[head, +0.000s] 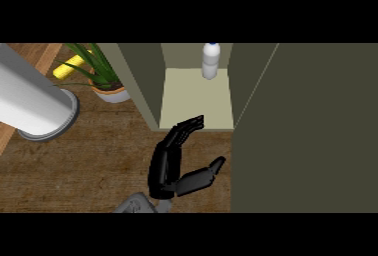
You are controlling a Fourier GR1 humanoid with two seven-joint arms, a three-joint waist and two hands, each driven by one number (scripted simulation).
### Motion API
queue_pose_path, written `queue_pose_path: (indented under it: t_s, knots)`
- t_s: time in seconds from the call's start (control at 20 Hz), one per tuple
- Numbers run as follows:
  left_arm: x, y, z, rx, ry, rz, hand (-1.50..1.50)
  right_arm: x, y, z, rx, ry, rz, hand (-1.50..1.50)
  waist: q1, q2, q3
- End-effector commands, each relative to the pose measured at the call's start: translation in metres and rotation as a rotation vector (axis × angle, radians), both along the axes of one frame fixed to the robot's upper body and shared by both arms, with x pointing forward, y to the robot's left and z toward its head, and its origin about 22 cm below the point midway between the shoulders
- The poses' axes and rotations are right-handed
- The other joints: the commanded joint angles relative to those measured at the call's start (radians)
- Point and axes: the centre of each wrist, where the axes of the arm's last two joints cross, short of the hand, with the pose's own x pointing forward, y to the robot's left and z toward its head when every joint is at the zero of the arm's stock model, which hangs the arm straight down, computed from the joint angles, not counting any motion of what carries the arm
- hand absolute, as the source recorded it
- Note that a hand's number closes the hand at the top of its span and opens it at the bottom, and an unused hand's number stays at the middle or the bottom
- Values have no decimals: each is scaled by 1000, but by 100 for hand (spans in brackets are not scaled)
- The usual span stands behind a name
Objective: Pick up the bottled water, place it into the cabinet and close the cabinet
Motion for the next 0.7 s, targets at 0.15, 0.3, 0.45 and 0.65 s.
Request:
queue_pose_path:
  t_s: [0.15,0.3,0.45,0.65]
  knots:
    - [-59,36,-1,-11,-4,-67,150,-8,27,25,-97,-5,138,150,-1,1,0]
    - [-51,62,2,45,13,-49,150,-14,38,28,-117,4,184,150,-14,1,0]
    - [-75,97,-6,42,4,-35,150,-3,26,31,-155,21,214,150,2,2,-1]
    - [-83,116,9,69,-1,-33,150,-6,43,32,-190,68,381,150,0,-1,-1]
